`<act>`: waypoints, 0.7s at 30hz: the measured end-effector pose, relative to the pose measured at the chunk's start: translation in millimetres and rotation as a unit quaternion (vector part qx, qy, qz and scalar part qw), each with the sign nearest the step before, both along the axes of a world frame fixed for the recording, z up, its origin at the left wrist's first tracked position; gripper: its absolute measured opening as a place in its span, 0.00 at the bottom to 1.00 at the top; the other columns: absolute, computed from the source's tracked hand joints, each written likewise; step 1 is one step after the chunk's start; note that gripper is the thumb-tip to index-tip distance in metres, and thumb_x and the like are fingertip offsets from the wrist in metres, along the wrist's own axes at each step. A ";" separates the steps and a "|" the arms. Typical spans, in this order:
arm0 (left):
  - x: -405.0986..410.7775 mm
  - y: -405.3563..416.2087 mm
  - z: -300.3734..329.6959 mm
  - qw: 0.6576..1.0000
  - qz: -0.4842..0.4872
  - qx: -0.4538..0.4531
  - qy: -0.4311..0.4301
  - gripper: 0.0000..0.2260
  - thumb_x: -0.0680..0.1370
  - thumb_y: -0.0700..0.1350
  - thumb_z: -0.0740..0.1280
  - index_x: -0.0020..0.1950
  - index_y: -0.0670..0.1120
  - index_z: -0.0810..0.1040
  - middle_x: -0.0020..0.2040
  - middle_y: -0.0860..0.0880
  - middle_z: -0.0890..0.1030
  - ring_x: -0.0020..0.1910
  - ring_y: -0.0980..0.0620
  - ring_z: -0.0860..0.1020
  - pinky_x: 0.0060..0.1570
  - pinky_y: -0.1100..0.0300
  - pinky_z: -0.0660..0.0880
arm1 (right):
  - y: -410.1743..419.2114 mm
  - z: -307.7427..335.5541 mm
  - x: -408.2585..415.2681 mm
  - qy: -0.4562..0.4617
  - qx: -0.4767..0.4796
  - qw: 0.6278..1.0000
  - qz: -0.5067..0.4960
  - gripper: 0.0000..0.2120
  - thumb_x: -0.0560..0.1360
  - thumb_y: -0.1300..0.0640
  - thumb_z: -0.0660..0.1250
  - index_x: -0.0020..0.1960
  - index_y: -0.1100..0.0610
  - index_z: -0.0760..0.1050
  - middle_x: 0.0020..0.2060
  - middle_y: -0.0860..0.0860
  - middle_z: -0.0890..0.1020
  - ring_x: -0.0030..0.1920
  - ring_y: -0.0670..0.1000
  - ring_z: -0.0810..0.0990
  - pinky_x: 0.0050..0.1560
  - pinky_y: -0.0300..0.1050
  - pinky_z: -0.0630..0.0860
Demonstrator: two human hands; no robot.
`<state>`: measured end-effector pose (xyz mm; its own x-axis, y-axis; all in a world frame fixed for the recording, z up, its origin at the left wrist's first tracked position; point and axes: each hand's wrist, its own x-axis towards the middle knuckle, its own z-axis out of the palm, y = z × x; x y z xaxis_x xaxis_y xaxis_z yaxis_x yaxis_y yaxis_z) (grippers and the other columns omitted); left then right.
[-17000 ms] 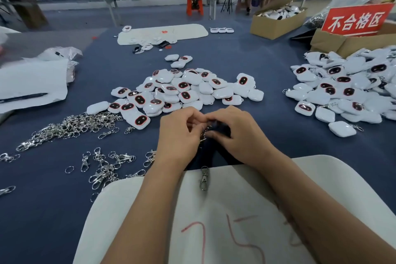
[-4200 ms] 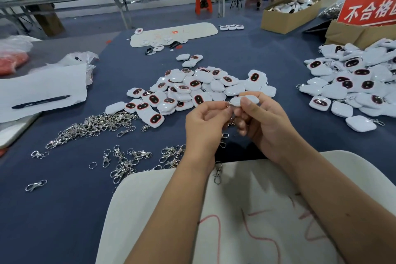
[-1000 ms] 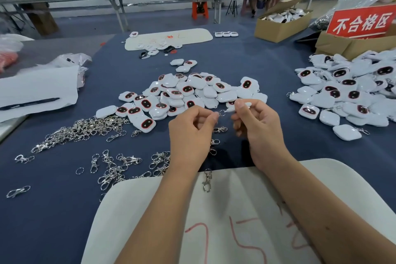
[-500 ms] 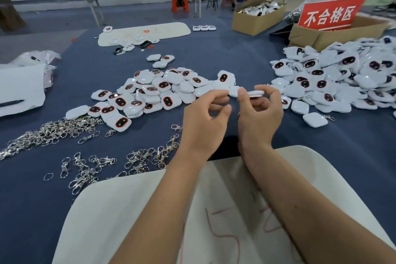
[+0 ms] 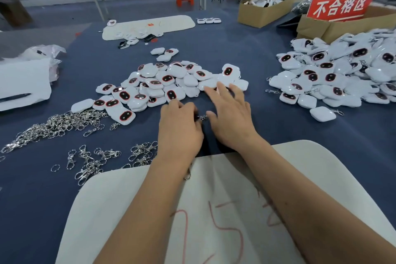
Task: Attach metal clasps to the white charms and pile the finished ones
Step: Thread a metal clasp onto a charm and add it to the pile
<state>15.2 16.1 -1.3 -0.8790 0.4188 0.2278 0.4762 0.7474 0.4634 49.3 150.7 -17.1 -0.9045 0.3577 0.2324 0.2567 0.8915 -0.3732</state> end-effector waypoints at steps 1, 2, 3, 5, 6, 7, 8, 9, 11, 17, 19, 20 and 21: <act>-2.5 -4.5 -0.7 1.000 0.003 0.014 0.000 0.07 0.79 0.46 0.70 0.57 0.48 0.80 0.57 0.46 0.75 0.60 0.45 0.71 0.59 0.56 0.69 | -2.2 -1.2 -1.1 -0.020 0.018 1.000 0.006 0.29 0.83 0.51 0.62 0.82 0.47 0.56 0.83 0.49 0.56 0.81 0.57 0.51 0.75 0.60 0.60; -4.7 -8.8 -1.7 1.000 0.009 0.021 -0.001 0.06 0.79 0.45 0.70 0.55 0.48 0.80 0.55 0.47 0.76 0.58 0.45 0.73 0.57 0.56 0.69 | -4.2 -1.8 -1.0 -0.015 0.017 1.000 0.002 0.28 0.83 0.50 0.62 0.81 0.48 0.58 0.81 0.50 0.60 0.80 0.58 0.55 0.74 0.59 0.61; -6.7 -12.5 -2.9 1.000 0.016 0.025 -0.005 0.05 0.78 0.45 0.71 0.54 0.49 0.80 0.54 0.47 0.77 0.57 0.45 0.74 0.57 0.54 0.70 | -5.0 -1.0 -0.1 0.014 -0.002 1.000 -0.009 0.26 0.82 0.50 0.65 0.78 0.51 0.63 0.77 0.51 0.67 0.76 0.58 0.62 0.71 0.57 0.64; -8.9 -18.2 -5.5 0.998 0.029 0.045 -0.023 0.04 0.78 0.43 0.71 0.52 0.50 0.81 0.51 0.49 0.80 0.54 0.47 0.77 0.57 0.50 0.74 | -3.3 -0.3 2.7 0.114 -0.051 0.991 -0.039 0.20 0.79 0.50 0.71 0.68 0.54 0.72 0.62 0.51 0.77 0.64 0.57 0.71 0.63 0.55 0.70; -9.0 -19.5 -6.4 0.997 0.033 0.060 -0.034 0.04 0.78 0.43 0.71 0.51 0.50 0.81 0.49 0.50 0.81 0.51 0.48 0.78 0.56 0.49 0.75 | -1.6 -1.0 4.2 0.148 -0.061 0.986 -0.050 0.18 0.78 0.50 0.73 0.65 0.55 0.74 0.56 0.51 0.78 0.60 0.57 0.72 0.61 0.53 0.71; -9.2 -20.8 -7.2 0.996 0.037 0.073 -0.040 0.04 0.78 0.42 0.71 0.50 0.50 0.81 0.47 0.52 0.81 0.50 0.50 0.79 0.55 0.49 0.76 | -0.9 -1.4 4.6 0.152 -0.056 0.985 -0.054 0.19 0.78 0.50 0.73 0.64 0.55 0.75 0.56 0.52 0.78 0.60 0.57 0.71 0.62 0.51 0.71; -9.6 -21.2 -8.1 0.995 0.038 0.080 -0.042 0.04 0.78 0.42 0.71 0.49 0.51 0.81 0.46 0.53 0.81 0.48 0.50 0.79 0.54 0.50 0.76 | -0.8 -1.0 4.2 0.126 -0.039 0.990 -0.051 0.21 0.78 0.49 0.73 0.67 0.55 0.74 0.59 0.53 0.77 0.62 0.57 0.70 0.64 0.49 0.69; -10.2 -20.8 -9.3 0.995 0.038 0.084 -0.041 0.04 0.78 0.42 0.71 0.49 0.51 0.81 0.45 0.53 0.81 0.48 0.51 0.79 0.53 0.51 0.76 | -1.2 -0.8 3.2 0.086 -0.016 0.995 -0.041 0.24 0.79 0.48 0.71 0.71 0.54 0.72 0.65 0.53 0.75 0.66 0.57 0.68 0.66 0.49 0.67; -9.8 -20.5 -10.8 0.993 0.037 0.102 -0.038 0.04 0.78 0.42 0.71 0.48 0.51 0.80 0.45 0.54 0.81 0.47 0.51 0.79 0.52 0.52 0.76 | -3.9 -1.7 1.2 0.033 0.014 0.999 -0.016 0.25 0.81 0.48 0.68 0.75 0.53 0.69 0.70 0.52 0.73 0.70 0.57 0.67 0.67 0.52 0.67; -9.4 -22.4 -4.8 0.951 0.071 0.299 -0.029 0.04 0.79 0.43 0.71 0.48 0.51 0.79 0.38 0.55 0.80 0.38 0.54 0.80 0.45 0.53 0.79 | -2.3 3.2 10.9 0.166 -0.184 0.968 0.048 0.10 0.76 0.55 0.76 0.55 0.55 0.81 0.43 0.47 0.84 0.45 0.47 0.80 0.51 0.42 0.77; -9.0 -20.8 -2.7 0.931 0.059 0.356 -0.053 0.05 0.78 0.41 0.72 0.48 0.50 0.79 0.38 0.53 0.81 0.36 0.52 0.82 0.42 0.60 0.79 | -1.9 3.2 11.9 0.221 -0.191 0.956 0.035 0.06 0.77 0.61 0.74 0.53 0.57 0.81 0.40 0.47 0.84 0.40 0.47 0.80 0.48 0.44 0.79; -8.3 -19.5 -2.3 0.925 0.049 0.373 -0.060 0.06 0.78 0.39 0.71 0.48 0.49 0.79 0.38 0.53 0.81 0.35 0.54 0.82 0.41 0.64 0.78 | -1.9 3.1 11.4 0.245 -0.171 0.954 0.019 0.06 0.77 0.64 0.72 0.53 0.57 0.81 0.41 0.48 0.84 0.40 0.48 0.80 0.48 0.46 0.79; -7.5 -18.0 -2.2 0.920 0.039 0.385 -0.065 0.07 0.78 0.36 0.70 0.49 0.49 0.79 0.39 0.53 0.82 0.34 0.55 0.83 0.40 0.67 0.77 | -2.3 3.3 11.0 0.267 -0.155 0.951 0.008 0.07 0.77 0.65 0.71 0.54 0.58 0.81 0.44 0.49 0.84 0.41 0.49 0.79 0.48 0.46 0.78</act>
